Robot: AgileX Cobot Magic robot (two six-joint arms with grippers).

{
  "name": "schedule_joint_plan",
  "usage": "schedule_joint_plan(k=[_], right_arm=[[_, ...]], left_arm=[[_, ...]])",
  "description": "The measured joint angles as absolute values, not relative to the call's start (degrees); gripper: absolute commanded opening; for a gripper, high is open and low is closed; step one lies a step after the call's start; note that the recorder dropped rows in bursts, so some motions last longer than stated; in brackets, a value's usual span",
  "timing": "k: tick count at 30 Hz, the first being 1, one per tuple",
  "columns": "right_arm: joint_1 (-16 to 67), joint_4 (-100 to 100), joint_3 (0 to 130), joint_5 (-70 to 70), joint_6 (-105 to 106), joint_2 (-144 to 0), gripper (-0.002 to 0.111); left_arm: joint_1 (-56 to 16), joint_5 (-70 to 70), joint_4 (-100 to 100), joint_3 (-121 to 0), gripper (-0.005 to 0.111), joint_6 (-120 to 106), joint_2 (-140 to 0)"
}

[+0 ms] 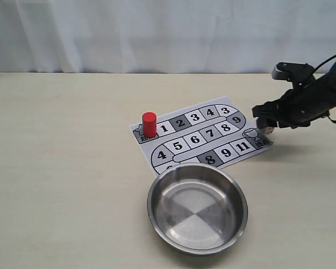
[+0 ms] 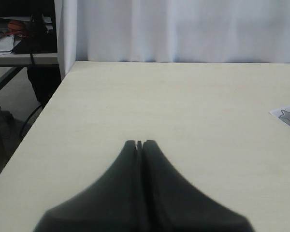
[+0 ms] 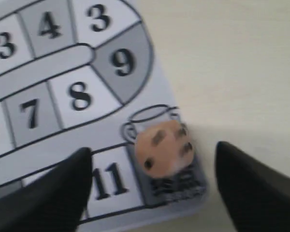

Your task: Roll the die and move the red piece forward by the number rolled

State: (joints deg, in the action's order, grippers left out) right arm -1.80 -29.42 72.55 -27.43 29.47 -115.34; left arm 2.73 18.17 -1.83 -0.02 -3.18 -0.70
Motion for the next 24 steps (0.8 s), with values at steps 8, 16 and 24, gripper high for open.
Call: schedule_joint_plan(k=[8,16,24], right_arm=[[0.1,-30.3,73.9,-30.7,34.1,-115.5,0.09],[0.1,-22.8,73.9,-28.2,24.7,-115.5,0.076],[0.1,-20.2,74.1,-32.1,24.5,-114.3,0.014]], left_arm=[[2.7,18.2,-1.8,0.0,0.0,-3.2,-0.7],[2.7,18.2,-1.8,0.0,0.0,-3.2,-0.7],[2.7,18.2,-1.8,0.0,0.0,-3.2,-0.7]])
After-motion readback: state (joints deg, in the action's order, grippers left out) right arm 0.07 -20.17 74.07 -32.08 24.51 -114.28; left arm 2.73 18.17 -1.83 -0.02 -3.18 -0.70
